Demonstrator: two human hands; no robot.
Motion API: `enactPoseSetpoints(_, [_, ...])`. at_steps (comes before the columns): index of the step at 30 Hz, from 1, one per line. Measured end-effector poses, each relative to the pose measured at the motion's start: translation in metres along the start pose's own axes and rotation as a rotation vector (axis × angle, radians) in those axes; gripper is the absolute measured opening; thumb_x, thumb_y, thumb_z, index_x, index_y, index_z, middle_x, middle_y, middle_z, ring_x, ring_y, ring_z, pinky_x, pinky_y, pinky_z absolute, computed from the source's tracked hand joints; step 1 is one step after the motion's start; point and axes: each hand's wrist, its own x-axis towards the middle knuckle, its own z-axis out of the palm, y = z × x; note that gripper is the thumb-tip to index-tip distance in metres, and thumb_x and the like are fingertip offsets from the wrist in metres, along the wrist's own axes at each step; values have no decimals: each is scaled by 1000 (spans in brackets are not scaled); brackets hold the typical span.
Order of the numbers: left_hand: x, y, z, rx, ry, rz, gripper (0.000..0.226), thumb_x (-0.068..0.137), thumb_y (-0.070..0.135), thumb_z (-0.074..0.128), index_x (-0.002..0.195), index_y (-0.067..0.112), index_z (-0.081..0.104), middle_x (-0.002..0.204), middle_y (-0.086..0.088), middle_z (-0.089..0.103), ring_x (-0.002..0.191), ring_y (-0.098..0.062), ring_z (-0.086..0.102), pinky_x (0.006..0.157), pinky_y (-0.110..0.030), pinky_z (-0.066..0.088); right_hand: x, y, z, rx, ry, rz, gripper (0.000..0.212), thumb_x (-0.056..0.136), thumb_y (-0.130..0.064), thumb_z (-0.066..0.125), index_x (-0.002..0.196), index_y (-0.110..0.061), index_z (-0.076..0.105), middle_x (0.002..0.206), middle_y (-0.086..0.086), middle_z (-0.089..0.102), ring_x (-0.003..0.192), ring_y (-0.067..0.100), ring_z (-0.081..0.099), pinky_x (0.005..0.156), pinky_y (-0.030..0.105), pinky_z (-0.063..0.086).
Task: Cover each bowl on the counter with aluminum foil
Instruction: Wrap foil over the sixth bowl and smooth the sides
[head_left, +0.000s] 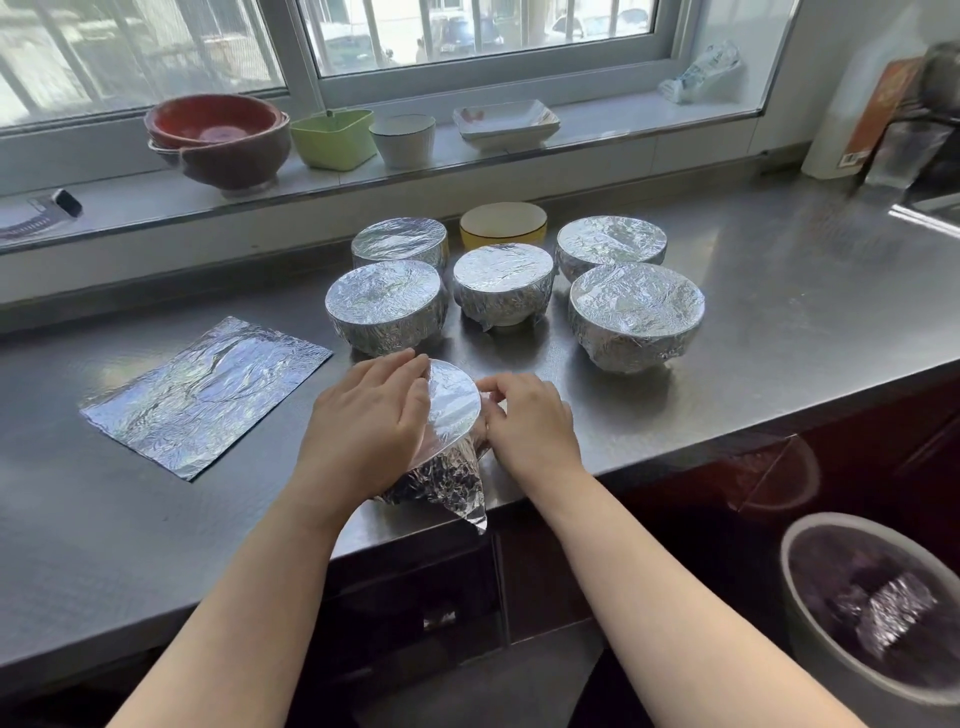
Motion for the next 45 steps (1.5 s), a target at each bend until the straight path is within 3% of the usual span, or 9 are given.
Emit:
enactPoseSetpoints(5, [-3,8,2,31,16,-58,58,98,47,12,148,32,37,156,13,33,143,-10,24,115,-34,21,-14,-5,-16,491,276,11,25,100,-12,49,117,-15,67,110,-2,70,104,8,62,85,14,44])
enactPoseSetpoints(8, [-2,13,3,27,8,-100,50,102,43,20,149,32,35,157,12,30,144,-12,21,115,-39,22,-30,-21,-11,663,107,-32,31,102,-24,47,129,-17,60,109,-4,66,90,-3,58,83,12,42])
enactPoseSetpoints(14, [-2,15,3,26,19,-117,51,103,44,19,149,31,35,157,11,31,144,-12,21,116,-38,21,-31,-22,1,538,83,-48,36,102,-19,46,136,-14,56,136,-4,59,126,2,50,102,6,33])
enactPoseSetpoints(19, [-2,15,3,29,17,-115,52,103,45,17,150,30,35,157,10,31,145,-13,21,116,-37,19,-26,-17,0,596,58,14,33,104,-23,43,132,-16,60,118,-13,67,94,-15,58,86,4,40])
enactPoseSetpoints(24, [-2,14,4,25,11,-111,55,102,47,13,150,30,34,158,10,30,145,-12,20,117,-38,19,-23,-13,1,632,29,37,34,104,-25,42,131,-16,60,130,-5,64,122,3,54,104,19,40])
enactPoseSetpoints(31, [-2,15,4,29,8,-120,53,103,45,16,151,29,34,158,10,29,145,-13,20,116,-38,20,-19,-10,-1,572,-58,70,45,105,-36,35,96,-6,69,92,10,72,85,19,64,80,31,48])
enactPoseSetpoints(37, [-4,18,-2,-39,-46,-167,63,99,57,10,154,29,25,161,8,22,149,-15,14,117,-39,13,-1,-7,0,606,-221,114,64,87,-58,37,87,1,63,88,14,71,85,28,63,90,52,50])
enactPoseSetpoints(41, [-3,9,-10,-154,-132,-186,85,84,72,-1,153,30,24,162,7,18,149,-15,11,119,-45,13,13,-2,-6,670,-296,157,37,94,-47,49,108,-14,56,98,8,65,90,18,58,98,52,48])
enactPoseSetpoints(45, [-5,-3,-16,-183,-96,-170,72,91,72,4,130,32,48,142,-6,50,133,-30,40,106,-48,35,24,-1,-10,659,-358,63,36,88,-48,48,84,-13,56,79,9,53,75,21,47,75,39,40])
